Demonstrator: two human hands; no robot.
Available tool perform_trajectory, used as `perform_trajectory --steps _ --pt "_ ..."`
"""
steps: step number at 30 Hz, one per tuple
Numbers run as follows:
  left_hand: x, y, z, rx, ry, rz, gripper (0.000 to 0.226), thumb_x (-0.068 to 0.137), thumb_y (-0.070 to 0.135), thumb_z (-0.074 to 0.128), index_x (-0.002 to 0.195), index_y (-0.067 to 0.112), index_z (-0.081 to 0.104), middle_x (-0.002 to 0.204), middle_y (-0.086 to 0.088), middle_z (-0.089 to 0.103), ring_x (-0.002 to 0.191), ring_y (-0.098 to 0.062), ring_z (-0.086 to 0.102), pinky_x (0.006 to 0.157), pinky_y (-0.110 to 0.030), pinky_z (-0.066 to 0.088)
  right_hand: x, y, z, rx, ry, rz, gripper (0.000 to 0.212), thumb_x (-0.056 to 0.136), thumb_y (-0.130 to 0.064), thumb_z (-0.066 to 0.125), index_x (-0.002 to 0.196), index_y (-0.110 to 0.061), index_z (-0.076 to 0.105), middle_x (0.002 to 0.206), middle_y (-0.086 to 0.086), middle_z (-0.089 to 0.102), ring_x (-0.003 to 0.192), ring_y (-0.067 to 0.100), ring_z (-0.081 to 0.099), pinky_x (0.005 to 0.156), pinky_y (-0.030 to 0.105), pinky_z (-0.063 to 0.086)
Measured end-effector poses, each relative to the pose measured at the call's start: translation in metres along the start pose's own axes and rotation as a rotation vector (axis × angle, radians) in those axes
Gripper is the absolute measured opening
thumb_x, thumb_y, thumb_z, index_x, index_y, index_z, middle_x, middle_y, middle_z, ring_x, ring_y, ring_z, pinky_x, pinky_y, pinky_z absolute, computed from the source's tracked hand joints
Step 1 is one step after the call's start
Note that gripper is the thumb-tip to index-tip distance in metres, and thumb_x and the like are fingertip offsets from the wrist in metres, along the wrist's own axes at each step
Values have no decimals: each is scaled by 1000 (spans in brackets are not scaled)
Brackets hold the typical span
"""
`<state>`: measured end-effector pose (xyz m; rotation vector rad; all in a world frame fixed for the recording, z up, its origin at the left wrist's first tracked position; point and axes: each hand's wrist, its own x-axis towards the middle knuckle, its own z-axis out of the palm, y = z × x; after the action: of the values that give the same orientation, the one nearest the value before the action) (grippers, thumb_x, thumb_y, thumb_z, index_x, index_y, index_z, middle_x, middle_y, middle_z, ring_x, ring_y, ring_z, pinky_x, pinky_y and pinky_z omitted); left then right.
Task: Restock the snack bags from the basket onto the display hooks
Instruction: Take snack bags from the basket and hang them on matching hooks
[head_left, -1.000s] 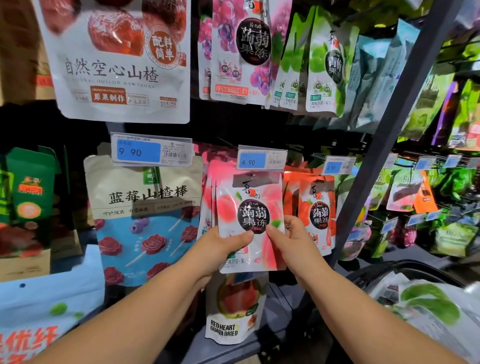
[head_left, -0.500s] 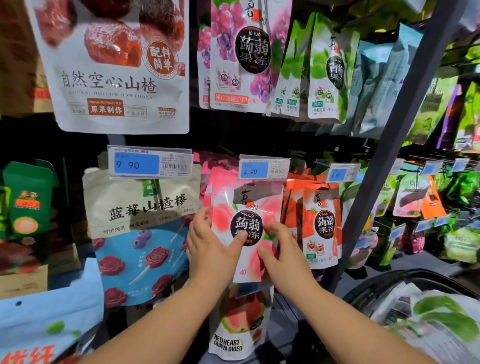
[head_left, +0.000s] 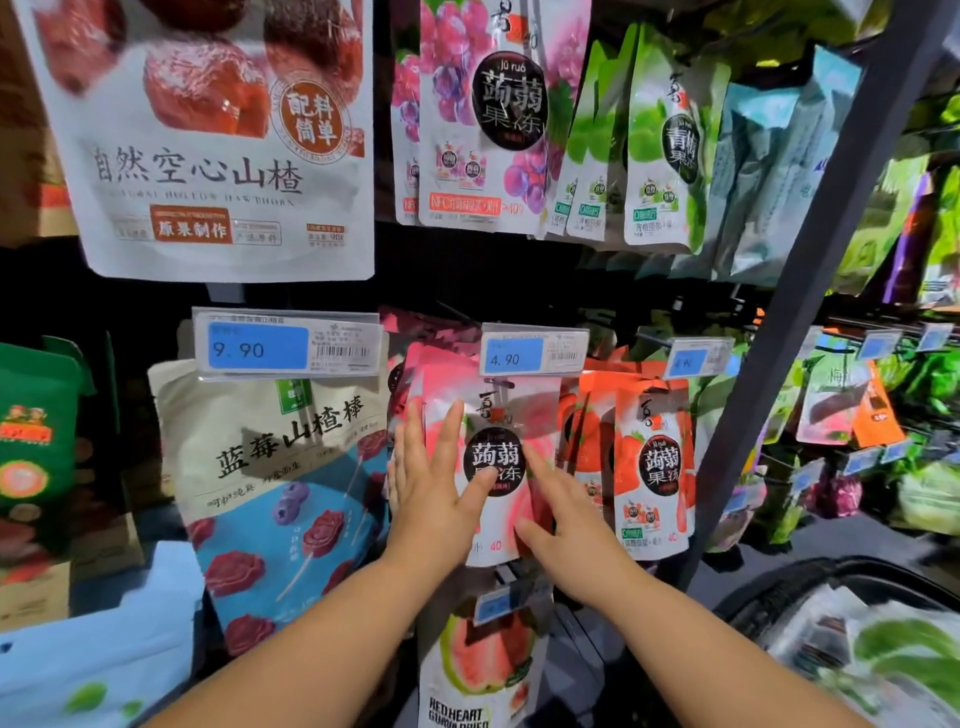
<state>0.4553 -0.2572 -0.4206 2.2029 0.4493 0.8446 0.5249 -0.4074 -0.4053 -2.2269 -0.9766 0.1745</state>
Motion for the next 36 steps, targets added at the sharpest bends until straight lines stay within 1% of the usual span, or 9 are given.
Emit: perform_trajectory --steps 4,8,13,17,22,25,28,32,36 --pt "15 -6 1 6 -18 -14 76 97 43 54 140 58 -6 143 28 -36 145 -7 -27 121 -49 -6 13 -3 -2 -22 -38 24 75 101 -26 52 150 -52 2 166 -5 6 152 14 8 122 35 15" --pt "26 -9 1 -27 -23 -69 80 97 35 56 144 57 -6 157 14 -32 147 -11 -27 122 -53 1 18 -6 -4 -23 -66 37 72 102 -25 51 156 -41 5 166 -4 7 152 13 9 121 33 14" --pt "19 -4 2 -97 -13 -88 80 99 31 54 149 52 -3 159 12 -29 150 -14 -16 120 -51 7 16 -7 -5 7 -81 49 70 102 -25 49 156 -43 7 165 -4 10 151 14 13 123 37 18" --pt "9 4 1 -106 7 -106 75 100 30 53 153 47 2 161 10 -25 151 -19 -6 120 -44 10 14 -7 -6 -26 -75 31 69 103 -25 48 156 -42 7 165 -5 14 151 13 16 122 35 19" --pt "-12 5 2 -38 8 -58 77 98 24 56 155 37 7 160 7 -27 151 -19 -1 118 -41 18 5 -9 -8 -19 -63 31 69 103 -24 47 156 -43 7 164 -3 18 150 16 19 121 39 22" --pt "-26 8 5 60 1 -22 78 96 20 58 157 29 9 156 12 -33 152 -22 -5 121 -44 17 -2 -10 -12 -47 -54 19 65 104 -23 44 157 -39 10 165 -4 16 150 15 17 122 37 20" --pt "-41 17 9 156 -50 -21 72 99 30 52 157 25 10 157 7 -35 150 -21 -17 123 -48 10 -12 -4 -20 -77 -27 44 61 105 -27 43 157 -38 13 165 -3 13 150 18 19 121 42 22" --pt "-59 36 19 193 -86 63 71 99 40 50 157 25 12 161 2 -26 149 -19 -22 122 -46 3 -30 4 -41 -115 31 92 54 105 -28 41 156 -32 22 164 5 12 148 25 23 120 39 23" --pt "-78 63 51 93 -322 156 60 99 39 50 152 20 29 165 -3 1 152 -19 -6 121 -37 4 -55 8 -77 -125 152 148 47 105 -23 42 152 -20 36 158 12 23 146 26 26 117 34 26"
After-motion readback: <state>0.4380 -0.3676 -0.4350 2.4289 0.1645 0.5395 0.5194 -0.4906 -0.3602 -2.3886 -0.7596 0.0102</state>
